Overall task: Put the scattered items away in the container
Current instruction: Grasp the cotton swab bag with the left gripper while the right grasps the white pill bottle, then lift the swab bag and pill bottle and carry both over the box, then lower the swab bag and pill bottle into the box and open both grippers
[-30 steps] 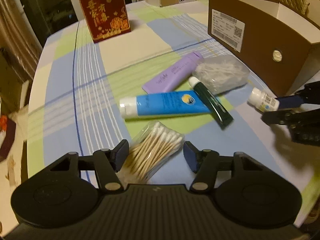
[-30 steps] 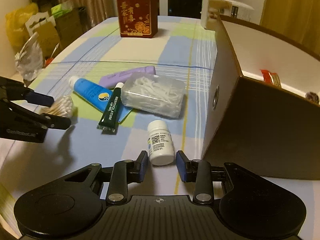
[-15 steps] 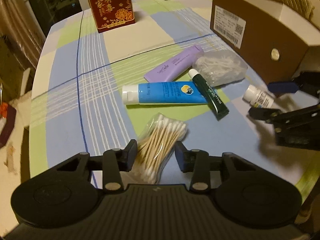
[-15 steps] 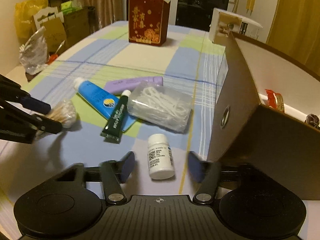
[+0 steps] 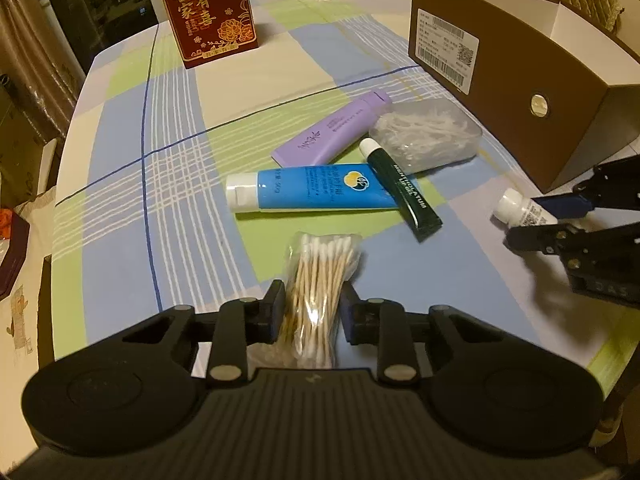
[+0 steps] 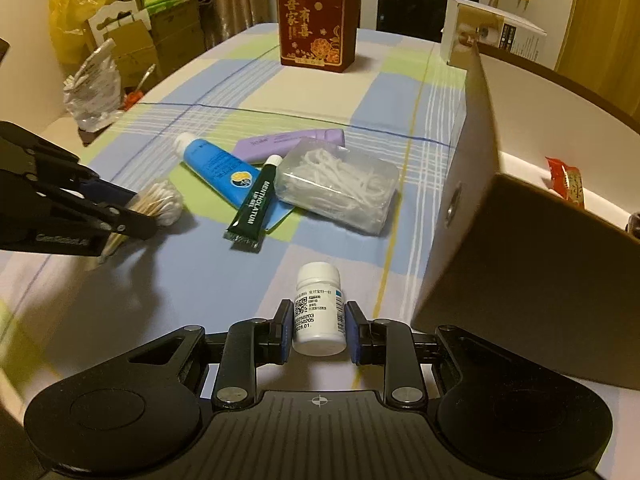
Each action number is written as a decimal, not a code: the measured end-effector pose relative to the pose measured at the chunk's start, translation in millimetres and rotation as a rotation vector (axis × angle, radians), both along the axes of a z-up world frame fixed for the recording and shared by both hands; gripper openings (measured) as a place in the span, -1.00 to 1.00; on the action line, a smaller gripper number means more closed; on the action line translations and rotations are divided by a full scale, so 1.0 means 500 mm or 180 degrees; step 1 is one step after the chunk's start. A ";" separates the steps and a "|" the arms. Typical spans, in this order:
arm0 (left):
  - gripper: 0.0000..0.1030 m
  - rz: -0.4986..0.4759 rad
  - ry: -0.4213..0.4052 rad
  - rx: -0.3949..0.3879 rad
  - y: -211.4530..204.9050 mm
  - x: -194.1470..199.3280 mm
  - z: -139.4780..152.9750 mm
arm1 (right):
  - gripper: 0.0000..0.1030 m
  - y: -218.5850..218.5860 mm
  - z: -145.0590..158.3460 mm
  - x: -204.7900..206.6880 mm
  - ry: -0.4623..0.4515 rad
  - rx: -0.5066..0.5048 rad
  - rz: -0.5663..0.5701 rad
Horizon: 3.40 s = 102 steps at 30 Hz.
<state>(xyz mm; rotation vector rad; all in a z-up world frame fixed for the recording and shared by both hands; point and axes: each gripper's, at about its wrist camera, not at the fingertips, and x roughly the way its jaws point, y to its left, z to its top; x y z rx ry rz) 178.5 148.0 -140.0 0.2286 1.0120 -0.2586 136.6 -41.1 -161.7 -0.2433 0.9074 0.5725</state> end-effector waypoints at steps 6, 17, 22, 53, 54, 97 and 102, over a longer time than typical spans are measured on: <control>-0.67 0.0113 -0.0036 -0.0184 -0.021 -0.026 0.035 | -0.43 -0.055 0.055 -0.024 0.0055 0.0230 0.0079; -0.67 0.0085 -0.0255 -0.0263 -0.138 -0.078 0.140 | -0.43 -0.201 0.154 -0.050 -0.0050 0.0500 -0.0096; -0.67 -0.0052 -0.0439 -0.0368 -0.208 -0.081 0.204 | -0.43 -0.271 0.201 -0.054 -0.0142 0.0666 -0.0265; -0.67 -0.0573 -0.0492 -0.0427 -0.496 0.079 0.256 | -0.43 -0.521 0.266 0.110 -0.0501 0.0873 -0.1150; -0.67 -0.0567 -0.0475 -0.0415 -0.499 0.082 0.253 | -0.43 -0.521 0.264 0.114 -0.0485 0.0871 -0.1149; -0.66 -0.0345 0.0231 -0.0067 -0.554 0.163 0.101 | -0.43 -0.462 0.119 0.247 0.0254 0.0506 -0.0953; -0.63 -0.0323 0.0213 -0.0059 -0.553 0.163 0.100 | -0.43 -0.460 0.116 0.249 0.0296 0.0514 -0.0943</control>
